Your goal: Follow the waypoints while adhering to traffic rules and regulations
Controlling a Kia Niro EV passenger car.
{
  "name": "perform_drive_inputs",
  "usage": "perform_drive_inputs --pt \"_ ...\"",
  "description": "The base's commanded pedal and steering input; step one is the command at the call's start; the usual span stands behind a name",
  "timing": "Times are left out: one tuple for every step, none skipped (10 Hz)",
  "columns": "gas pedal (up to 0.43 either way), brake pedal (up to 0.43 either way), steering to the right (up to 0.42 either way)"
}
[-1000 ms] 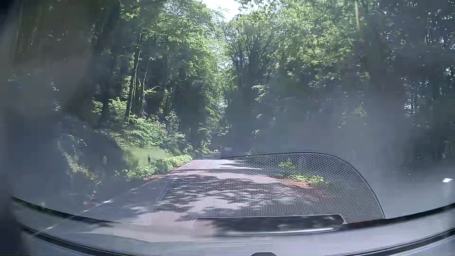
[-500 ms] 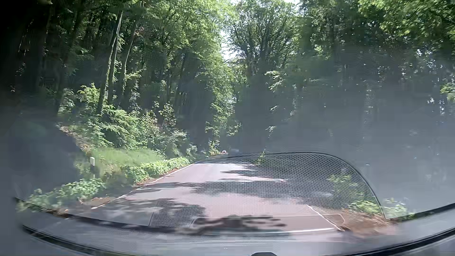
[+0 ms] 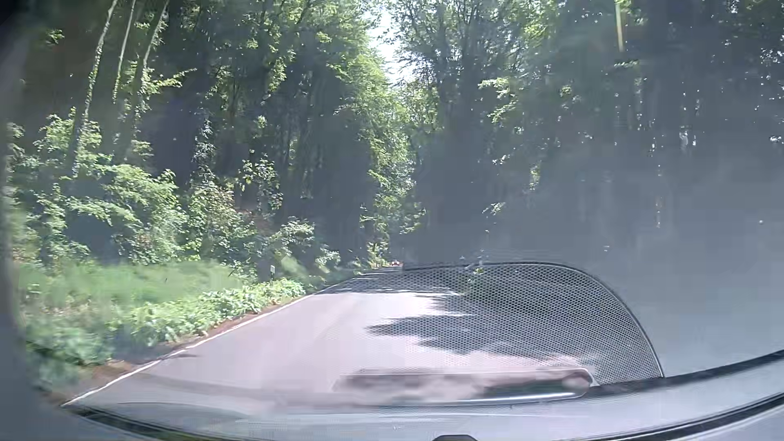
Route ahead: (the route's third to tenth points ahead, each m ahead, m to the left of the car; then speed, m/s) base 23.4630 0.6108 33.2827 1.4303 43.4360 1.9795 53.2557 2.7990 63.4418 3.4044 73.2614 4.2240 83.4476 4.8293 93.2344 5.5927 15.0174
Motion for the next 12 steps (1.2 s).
perform_drive_inputs --pt "0.169 0.0 -0.012" --pt "0.157 0.0 -0.013" --pt "0.15 0.0 -0.012" --pt "0.13 0.0 -0.012" --pt "0.118 0.0 -0.012" --pt "0.118 0.0 -0.009" --pt "0.118 0.0 -0.005" --pt "0.118 0.0 -0.002" --pt "0.11 0.0 -0.001" --pt "0.11 0.0 0.0" --pt "0.11 0.0 0.001" --pt "0.087 0.0 0.0"
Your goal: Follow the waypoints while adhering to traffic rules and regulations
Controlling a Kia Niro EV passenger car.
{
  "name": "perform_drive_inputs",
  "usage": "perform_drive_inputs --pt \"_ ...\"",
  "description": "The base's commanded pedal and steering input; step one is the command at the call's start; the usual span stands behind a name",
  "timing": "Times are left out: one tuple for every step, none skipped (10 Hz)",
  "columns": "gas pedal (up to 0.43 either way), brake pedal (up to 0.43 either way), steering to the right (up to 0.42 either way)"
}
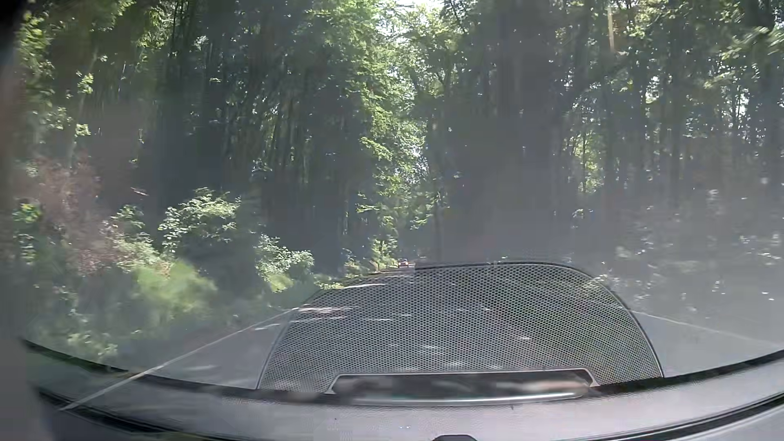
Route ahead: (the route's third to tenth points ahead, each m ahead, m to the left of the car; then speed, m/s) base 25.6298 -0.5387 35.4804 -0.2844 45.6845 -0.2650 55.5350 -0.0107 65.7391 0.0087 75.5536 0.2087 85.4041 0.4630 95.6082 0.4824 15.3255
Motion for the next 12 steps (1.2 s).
perform_drive_inputs --pt "0.087 0.0 0.0" --pt "0.087 0.0 0.0" --pt "0.087 0.0 0.0" --pt "0.087 0.0 0.001" --pt "0.087 0.0 0.0" --pt "0.087 0.0 0.0" --pt "0.087 0.0 0.0" --pt "0.087 0.0 0.0" --pt "0.098 0.0 0.0" --pt "0.098 0.0 0.0" --pt "0.098 0.0 0.0" --pt "0.098 0.0 0.0"
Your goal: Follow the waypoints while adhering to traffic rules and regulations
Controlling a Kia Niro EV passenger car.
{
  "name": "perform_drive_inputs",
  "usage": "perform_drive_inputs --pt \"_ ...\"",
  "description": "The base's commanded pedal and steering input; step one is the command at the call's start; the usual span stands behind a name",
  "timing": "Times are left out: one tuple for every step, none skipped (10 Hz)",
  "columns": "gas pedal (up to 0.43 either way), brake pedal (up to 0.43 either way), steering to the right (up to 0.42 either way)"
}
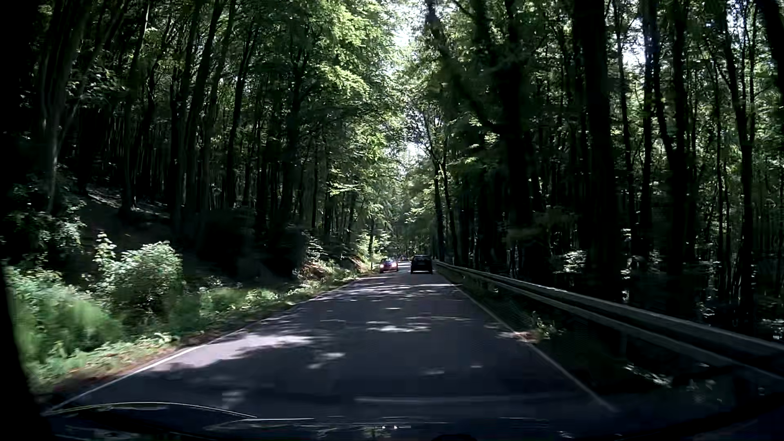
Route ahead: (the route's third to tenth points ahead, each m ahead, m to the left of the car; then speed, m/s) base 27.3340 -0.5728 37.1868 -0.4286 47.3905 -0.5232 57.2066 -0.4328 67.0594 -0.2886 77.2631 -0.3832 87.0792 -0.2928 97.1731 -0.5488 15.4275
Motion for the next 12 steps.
perform_drive_inputs --pt "0.098 0.0 0.0" --pt "0.098 0.0 0.0" --pt "0.098 0.0 0.0" --pt "0.118 0.0 -0.002" --pt "0.118 0.0 -0.003" --pt "0.118 0.0 -0.003" --pt "0.118 0.0 -0.003" --pt "0.118 0.0 -0.003" --pt "0.118 0.0 -0.003" --pt "0.118 0.0 -0.003" --pt "0.118 0.0 -0.003" --pt "0.118 0.0 -0.003"
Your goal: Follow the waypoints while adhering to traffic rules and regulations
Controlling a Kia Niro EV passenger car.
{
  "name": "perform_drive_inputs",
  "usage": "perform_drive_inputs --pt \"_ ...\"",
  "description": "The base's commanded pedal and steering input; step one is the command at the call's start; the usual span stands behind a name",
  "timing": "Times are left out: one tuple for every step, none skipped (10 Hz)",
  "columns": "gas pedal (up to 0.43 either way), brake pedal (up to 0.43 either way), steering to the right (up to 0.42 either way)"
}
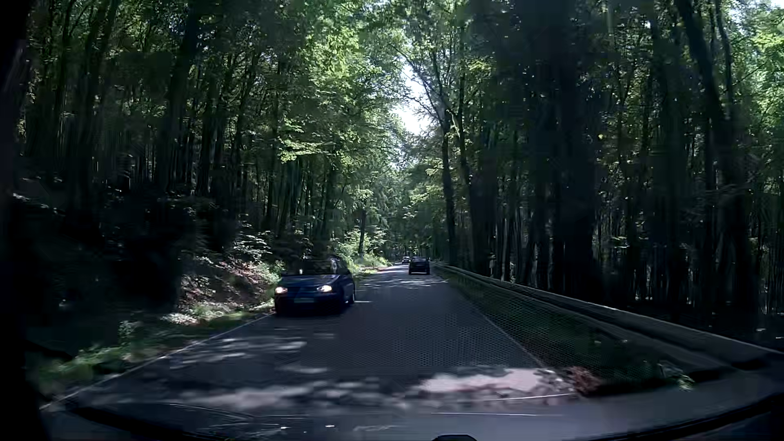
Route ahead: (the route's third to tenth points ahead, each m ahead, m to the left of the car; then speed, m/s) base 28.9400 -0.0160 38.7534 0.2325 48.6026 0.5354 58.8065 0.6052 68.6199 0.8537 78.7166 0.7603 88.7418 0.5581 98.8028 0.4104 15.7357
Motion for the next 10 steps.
perform_drive_inputs --pt "0.118 0.0 -0.003" --pt "0.118 0.0 -0.002" --pt "0.118 0.0 -0.003" --pt "0.118 0.0 -0.003" --pt "0.118 0.0 -0.003" --pt "0.118 0.0 -0.002" --pt "0.118 0.0 -0.003" --pt "0.118 0.0 -0.002" --pt "0.118 0.0 -0.003" --pt "0.118 0.0 -0.003"
